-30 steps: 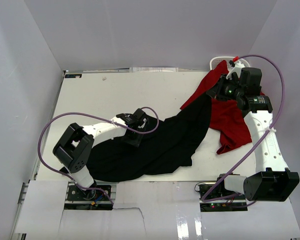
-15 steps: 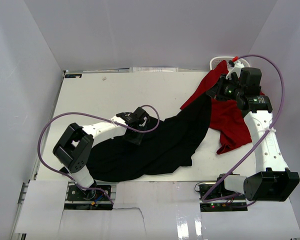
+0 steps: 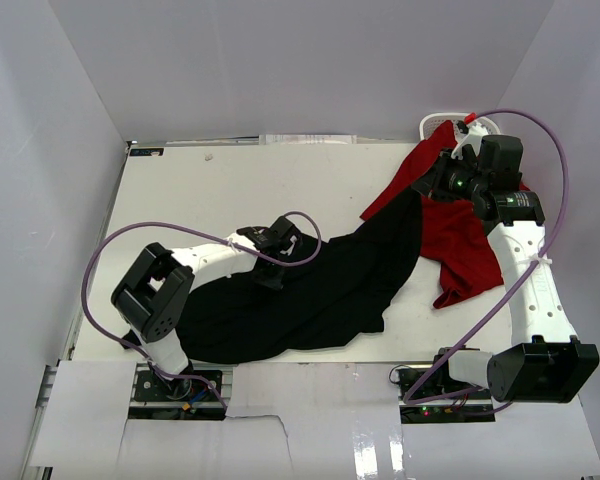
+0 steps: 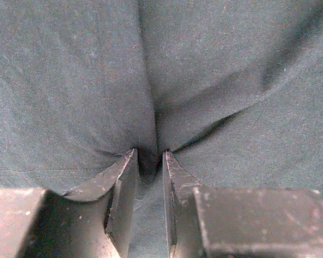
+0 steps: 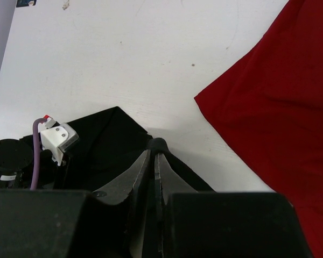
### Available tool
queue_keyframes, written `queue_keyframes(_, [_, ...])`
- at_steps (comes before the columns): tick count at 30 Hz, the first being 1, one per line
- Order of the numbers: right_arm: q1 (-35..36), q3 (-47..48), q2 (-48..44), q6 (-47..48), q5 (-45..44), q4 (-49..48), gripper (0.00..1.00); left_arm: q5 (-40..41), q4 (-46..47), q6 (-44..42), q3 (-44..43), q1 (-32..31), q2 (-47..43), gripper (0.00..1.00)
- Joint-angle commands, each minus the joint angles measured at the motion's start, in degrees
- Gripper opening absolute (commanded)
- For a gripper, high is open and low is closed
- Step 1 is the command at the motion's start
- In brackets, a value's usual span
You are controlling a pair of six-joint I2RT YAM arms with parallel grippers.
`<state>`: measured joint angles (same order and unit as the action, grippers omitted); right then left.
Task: Fold and stack the t-shirts
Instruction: Flatten out the tshirt
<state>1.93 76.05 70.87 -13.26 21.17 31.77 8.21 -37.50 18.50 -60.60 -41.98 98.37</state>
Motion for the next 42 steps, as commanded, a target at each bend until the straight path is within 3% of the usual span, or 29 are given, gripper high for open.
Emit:
queue_keyframes(1, [0.17,-0.11,-0.65,0.60,0.89,-0.74,0.13,1.64,0.14,0.22,0.48,-0.04,-1.07,0.34])
queue_keyframes(8, [0.18,0.15,-0.21,0.60,1.07,-0.74,0.13,2.16,-3.46,-0.04,-2.50,-0.04,-3.18,0.33])
queue_keyframes(12, [0.35,0.33,0.06,0.60,1.07,-0.66,0.13,2.16,-5.83,-0.31,-4.35,0.05,-3.88,0.43])
queue_keyframes(15, [0.44,0.41,0.23,0.60,1.07,-0.66,0.13,2.25,-5.84,-0.48,-4.44,-0.04,-4.76,0.45])
queue_keyframes(20, [0.53,0.68,0.41,0.60,1.15,-0.57,0.13,1.55,-6.01,-0.75,-3.92,0.14,-4.06,0.40])
queue_keyframes(35, [0.53,0.50,0.32,0.60,0.89,-0.48,0.13,0.14,-3.73,-0.66,-1.10,0.32,-2.22,0.43])
queue_keyframes(40, [0.61,0.59,0.32,0.60,1.07,-0.39,0.13,1.46,-3.20,-0.49,-0.84,0.67,-2.48,0.37])
queue_keyframes(42, [0.53,0.59,0.32,0.60,1.07,-0.39,0.13,1.73,-3.11,-0.31,-1.01,1.37,-2.74,0.28])
